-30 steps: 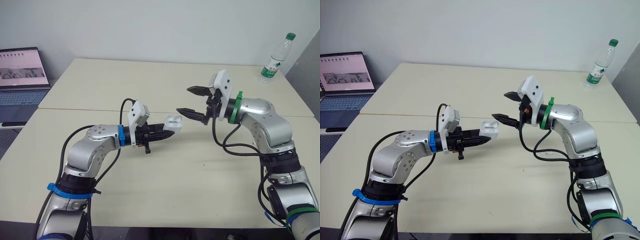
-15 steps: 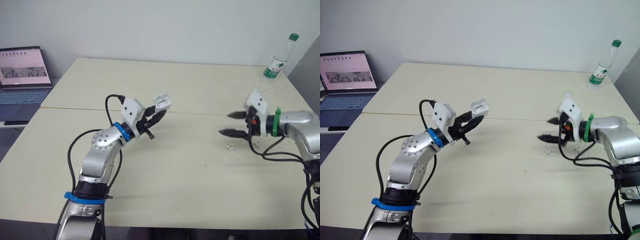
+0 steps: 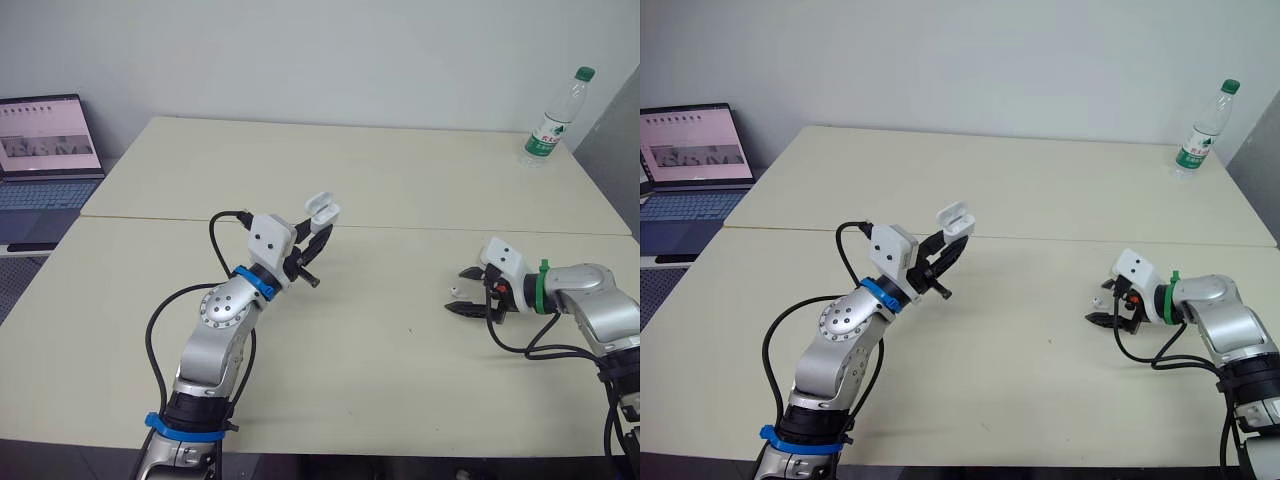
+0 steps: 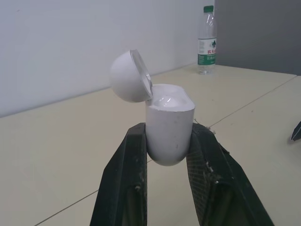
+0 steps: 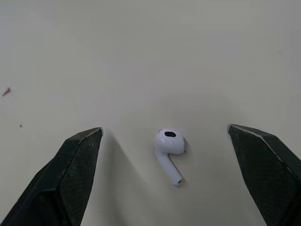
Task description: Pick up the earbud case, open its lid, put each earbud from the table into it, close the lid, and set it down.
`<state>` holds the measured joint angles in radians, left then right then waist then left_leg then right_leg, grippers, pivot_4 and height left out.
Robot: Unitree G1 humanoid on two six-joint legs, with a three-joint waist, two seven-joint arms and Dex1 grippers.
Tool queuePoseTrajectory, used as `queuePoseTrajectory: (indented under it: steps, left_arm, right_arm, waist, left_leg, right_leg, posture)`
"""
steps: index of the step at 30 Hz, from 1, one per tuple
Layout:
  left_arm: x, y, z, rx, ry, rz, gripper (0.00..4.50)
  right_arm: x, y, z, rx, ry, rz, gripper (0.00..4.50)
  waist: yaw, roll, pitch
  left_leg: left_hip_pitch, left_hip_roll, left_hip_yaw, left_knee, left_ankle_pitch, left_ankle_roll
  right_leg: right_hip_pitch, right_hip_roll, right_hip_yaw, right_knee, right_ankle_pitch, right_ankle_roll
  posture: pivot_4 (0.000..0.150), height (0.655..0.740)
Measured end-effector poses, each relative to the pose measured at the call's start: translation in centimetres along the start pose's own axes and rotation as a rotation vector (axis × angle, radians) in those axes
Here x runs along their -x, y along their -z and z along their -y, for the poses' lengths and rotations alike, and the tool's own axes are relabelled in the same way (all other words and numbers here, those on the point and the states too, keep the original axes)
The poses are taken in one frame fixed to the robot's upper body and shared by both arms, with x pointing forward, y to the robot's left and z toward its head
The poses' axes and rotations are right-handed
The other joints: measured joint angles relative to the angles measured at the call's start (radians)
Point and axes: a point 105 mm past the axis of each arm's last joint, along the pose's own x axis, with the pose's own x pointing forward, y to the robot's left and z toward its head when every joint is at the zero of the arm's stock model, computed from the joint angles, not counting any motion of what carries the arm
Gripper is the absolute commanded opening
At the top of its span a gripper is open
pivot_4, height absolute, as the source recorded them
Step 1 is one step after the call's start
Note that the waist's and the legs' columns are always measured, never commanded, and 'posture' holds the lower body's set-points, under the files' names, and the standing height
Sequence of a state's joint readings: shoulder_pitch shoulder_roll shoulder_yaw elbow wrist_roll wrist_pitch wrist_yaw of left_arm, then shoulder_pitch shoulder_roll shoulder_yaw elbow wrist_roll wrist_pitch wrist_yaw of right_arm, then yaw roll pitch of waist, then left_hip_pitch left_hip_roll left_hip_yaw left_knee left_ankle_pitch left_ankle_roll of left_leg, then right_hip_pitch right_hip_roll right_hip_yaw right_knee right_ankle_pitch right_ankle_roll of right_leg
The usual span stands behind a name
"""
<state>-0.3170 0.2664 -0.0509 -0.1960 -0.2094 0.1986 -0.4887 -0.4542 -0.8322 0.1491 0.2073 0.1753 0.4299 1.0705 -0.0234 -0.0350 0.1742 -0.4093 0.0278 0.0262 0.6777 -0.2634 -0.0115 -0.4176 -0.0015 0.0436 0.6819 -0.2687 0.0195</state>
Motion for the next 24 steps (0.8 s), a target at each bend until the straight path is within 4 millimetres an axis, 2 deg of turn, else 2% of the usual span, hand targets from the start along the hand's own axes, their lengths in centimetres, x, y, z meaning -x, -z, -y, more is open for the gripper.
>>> queuePoseTrajectory:
  steps: [2,5,8,15,21,24]
  left_arm:
    - [0.0,0.0,-0.1,0.001,0.003,-0.008,0.77]
    - [-0.2,-0.2,-0.1,-0.007,0.008,-0.004,0.77]
    - [-0.2,-0.4,-0.2,-0.015,0.013,-0.001,0.77]
    - [-0.3,-0.5,0.0,-0.015,0.032,0.000,0.77]
    - [-0.4,-0.6,0.0,-0.015,0.035,0.003,0.77]
    - [-0.5,-0.6,0.1,-0.011,0.036,0.006,0.77]
  right_arm:
    - [-0.3,0.0,0.0,-0.001,0.002,0.010,4.45]
    - [-0.6,0.0,0.0,0.015,0.006,0.021,3.86]
    - [-0.9,0.0,-0.2,0.007,0.007,0.035,2.83]
    - [-0.9,0.3,-0.3,0.020,0.004,0.040,0.40]
    - [0.9,1.4,0.2,0.043,0.002,-0.027,0.41]
    - [3.4,2.8,0.5,0.070,-0.027,-0.122,0.41]
  waist:
    - [-0.001,0.000,0.000]
    - [-0.001,0.000,0.000]
    - [-0.002,0.000,0.000]
    - [-0.003,0.000,0.000]
    - [0.001,0.000,0.000]
    - [0.002,0.000,0.000]
  left_leg:
    - [0.000,0.000,0.000,0.000,0.000,0.000]
    - [0.003,0.000,0.000,0.000,0.000,0.000]
    - [0.009,0.000,0.000,-0.001,0.000,0.000]
    - [0.010,0.000,0.000,-0.001,0.000,0.000]
    - [0.009,-0.001,0.000,-0.001,0.000,0.000]
    - [0.009,-0.001,0.000,-0.001,0.000,0.000]
  right_leg:
    - [0.000,0.000,0.000,0.000,0.000,0.000]
    - [0.003,0.001,0.000,-0.001,0.000,0.000]
    - [0.010,0.001,0.000,-0.002,0.000,0.000]
    - [0.011,0.001,0.000,-0.002,0.000,0.000]
    - [0.011,0.000,0.000,-0.002,0.000,0.000]
    - [0.011,0.000,0.000,-0.002,0.000,0.000]
  posture:
    - [0.150,0.7400]
    - [0.150,0.7400]
    - [0.150,0.7400]
    - [0.150,0.7400]
    - [0.150,0.7400]
    - [0.150,0.7400]
